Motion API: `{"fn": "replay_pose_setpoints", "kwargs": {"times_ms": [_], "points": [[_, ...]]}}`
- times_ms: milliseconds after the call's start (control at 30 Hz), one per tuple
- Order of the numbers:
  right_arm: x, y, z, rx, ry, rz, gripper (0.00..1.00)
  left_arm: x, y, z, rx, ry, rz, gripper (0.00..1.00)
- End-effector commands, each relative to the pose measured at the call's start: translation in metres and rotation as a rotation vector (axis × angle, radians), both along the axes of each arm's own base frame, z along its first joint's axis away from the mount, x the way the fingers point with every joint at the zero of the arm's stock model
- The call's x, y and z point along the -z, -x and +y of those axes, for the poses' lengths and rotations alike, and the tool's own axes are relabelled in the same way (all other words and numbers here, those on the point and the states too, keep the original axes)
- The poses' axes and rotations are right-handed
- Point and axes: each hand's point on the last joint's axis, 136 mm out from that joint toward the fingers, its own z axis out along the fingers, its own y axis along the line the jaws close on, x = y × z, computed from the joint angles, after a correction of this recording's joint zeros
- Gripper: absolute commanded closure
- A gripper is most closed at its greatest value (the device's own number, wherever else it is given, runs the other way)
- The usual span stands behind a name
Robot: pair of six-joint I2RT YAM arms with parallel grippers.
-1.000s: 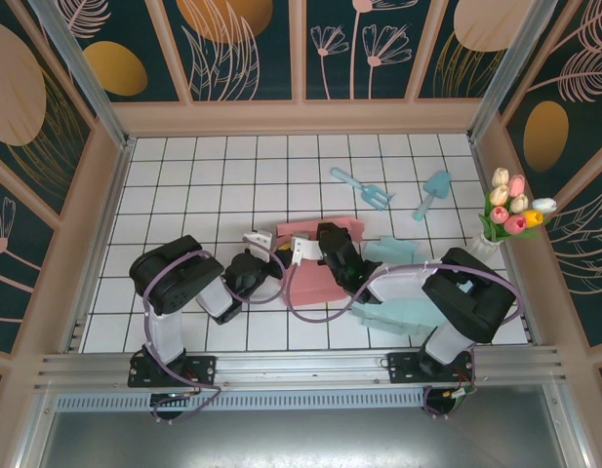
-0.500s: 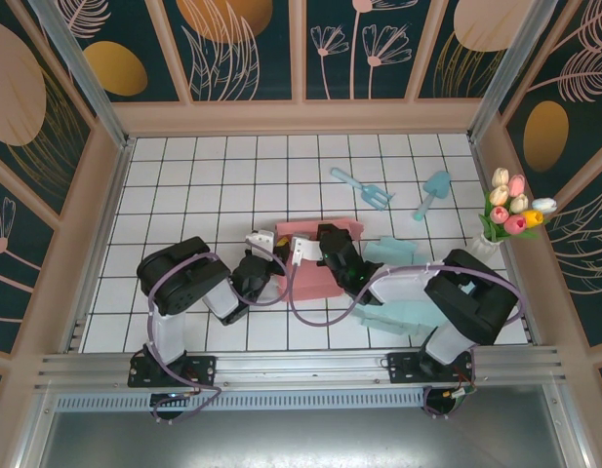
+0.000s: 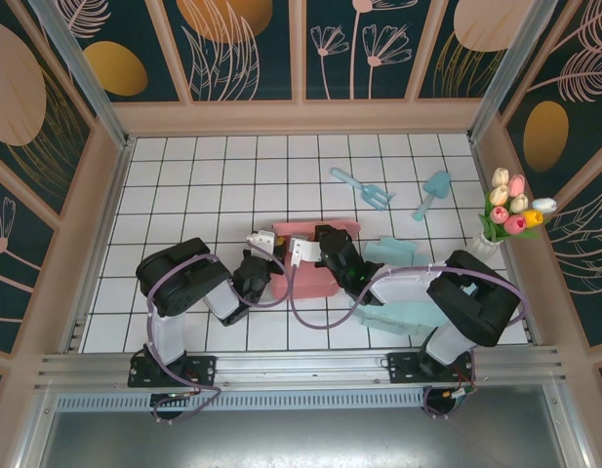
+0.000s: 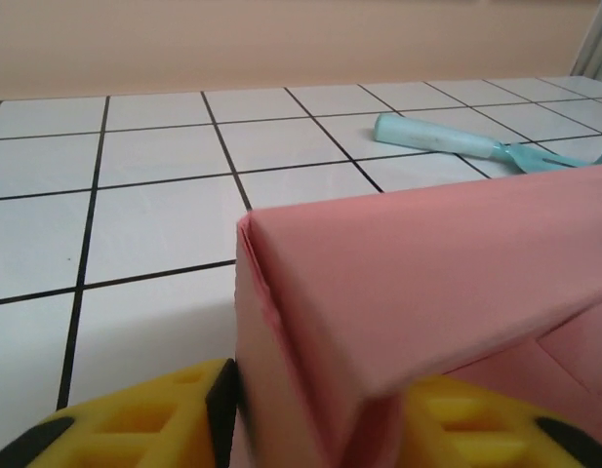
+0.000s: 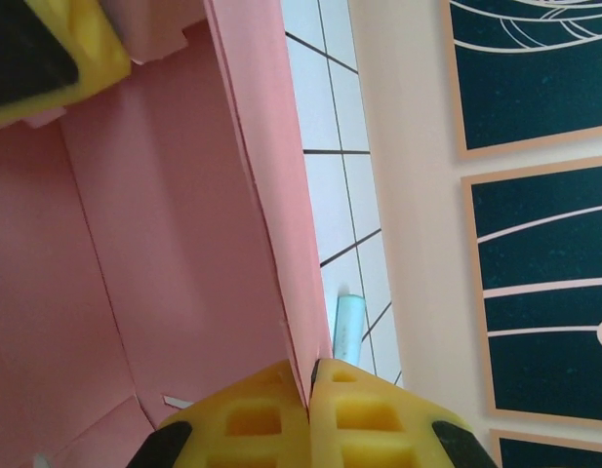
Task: Fold the paper box
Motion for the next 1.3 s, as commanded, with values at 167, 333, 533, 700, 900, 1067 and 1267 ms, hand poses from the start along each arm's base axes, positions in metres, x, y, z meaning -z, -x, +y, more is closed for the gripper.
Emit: {"fn": "replay_pose_setpoints", "kwargs": {"times_ms": [167,333,533,700,900,1067,1267], "points": [[0.019,0.026,0.016,-0.121,-0.042,0.135,1.0,-0.02,0.012,-0.018,0.145,0.003,-0.004,0.5],[0.016,0.023,0.013,-0.109,-0.068,0.148,1.0,-0.02,0.028,-0.012,0.237,-0.002,0.029,0.46],[0.015,0.021,0.012,-0.103,-0.074,0.149,1.0,-0.023,0.039,-0.001,0.307,0.016,0.069,0.42],[0.014,0.021,0.012,-0.102,-0.075,0.146,1.0,-0.019,0.048,-0.001,0.36,0.034,0.101,0.34],[0.015,0.02,0.01,-0.092,-0.069,0.146,1.0,-0.014,0.051,0.011,0.324,0.034,0.124,0.33],[0.012,0.019,0.01,-0.093,-0.075,0.142,1.0,-0.001,0.064,0.023,0.318,0.025,0.159,0.34],[0.014,0.019,0.009,-0.09,-0.076,0.147,1.0,0.01,0.065,0.032,0.279,0.017,0.189,0.35]]}}
